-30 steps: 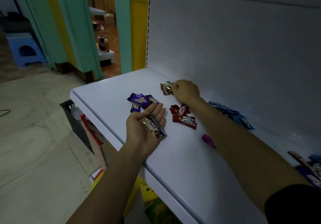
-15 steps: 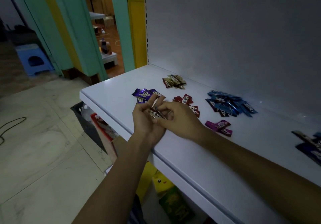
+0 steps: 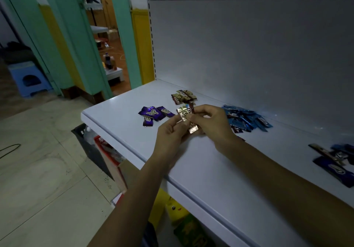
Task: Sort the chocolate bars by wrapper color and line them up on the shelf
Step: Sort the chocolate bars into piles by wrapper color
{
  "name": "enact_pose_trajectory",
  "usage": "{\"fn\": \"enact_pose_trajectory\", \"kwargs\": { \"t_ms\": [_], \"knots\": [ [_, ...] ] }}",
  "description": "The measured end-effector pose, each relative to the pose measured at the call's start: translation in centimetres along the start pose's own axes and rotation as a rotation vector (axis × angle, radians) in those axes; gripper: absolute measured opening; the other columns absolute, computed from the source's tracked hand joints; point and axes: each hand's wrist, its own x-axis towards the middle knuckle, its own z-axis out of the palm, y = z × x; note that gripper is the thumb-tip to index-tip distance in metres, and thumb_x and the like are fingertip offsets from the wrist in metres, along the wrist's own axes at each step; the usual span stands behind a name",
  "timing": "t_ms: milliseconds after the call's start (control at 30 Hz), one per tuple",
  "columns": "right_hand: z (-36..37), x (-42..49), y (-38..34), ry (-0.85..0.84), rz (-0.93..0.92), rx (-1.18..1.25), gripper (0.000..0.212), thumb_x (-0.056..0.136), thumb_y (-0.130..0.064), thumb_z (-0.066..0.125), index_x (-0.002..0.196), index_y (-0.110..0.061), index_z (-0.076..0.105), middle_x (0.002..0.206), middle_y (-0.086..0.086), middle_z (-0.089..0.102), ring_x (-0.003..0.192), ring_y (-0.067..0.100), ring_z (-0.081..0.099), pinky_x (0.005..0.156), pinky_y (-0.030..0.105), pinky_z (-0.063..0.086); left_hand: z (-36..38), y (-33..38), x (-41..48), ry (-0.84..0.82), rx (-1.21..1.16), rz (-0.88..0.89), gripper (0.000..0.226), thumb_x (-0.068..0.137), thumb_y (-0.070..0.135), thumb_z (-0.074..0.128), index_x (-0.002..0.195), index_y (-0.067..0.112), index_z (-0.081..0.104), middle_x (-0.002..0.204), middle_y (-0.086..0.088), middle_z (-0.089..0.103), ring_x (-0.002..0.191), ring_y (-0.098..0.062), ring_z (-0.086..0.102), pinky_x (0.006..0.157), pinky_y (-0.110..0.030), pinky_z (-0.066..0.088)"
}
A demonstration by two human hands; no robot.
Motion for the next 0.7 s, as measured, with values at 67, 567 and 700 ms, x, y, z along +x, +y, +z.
{"fn": "enact_pose_trajectory", "kwargs": {
  "t_ms": [67,567,700],
  "knots": [
    [-0.6,0.0,0.2,-0.028,0.001,0.011,0.015,0.082,0.0,0.069,0.096,-0.005,0.071,0.074,0.004,0.069,0.057,0.004,0.063,0.052,0.013,0.047,0.0,-0.1,0.0,0.035,0.048,0.018,0.024,0.098,0.002,0.047,0.116,-0.004,0.061,0.093,-0.01,0.073,0.085,-0.016,0.069,0.075,-0.024,0.055],
    [-11.9,4.5,4.2,0.276,-0.278,-1.04,0.014,0.089,-0.016,0.061,0.087,-0.01,0.074,0.091,0.006,0.07,0.078,0.02,0.061,0.072,0.032,0.047,0.3,-0.3,-0.3,-0.011,0.268,-0.008,0.013,0.093,0.009,0.057,0.095,0.009,0.069,0.08,-0.003,0.072,0.074,-0.011,0.064,0.07,-0.02,0.055],
    [-12.0,4.4,4.6,0.218,-0.255,-1.127,0.02,0.088,-0.015,0.056,0.077,-0.008,0.072,0.078,0.005,0.068,0.069,0.019,0.057,0.077,0.039,0.049,0.5,-0.1,-0.4,-0.005,0.258,-0.006,0.016,0.094,0.008,0.055,0.096,0.015,0.069,0.086,0.0,0.074,0.078,-0.009,0.068,0.069,-0.017,0.054]
  ]
}}
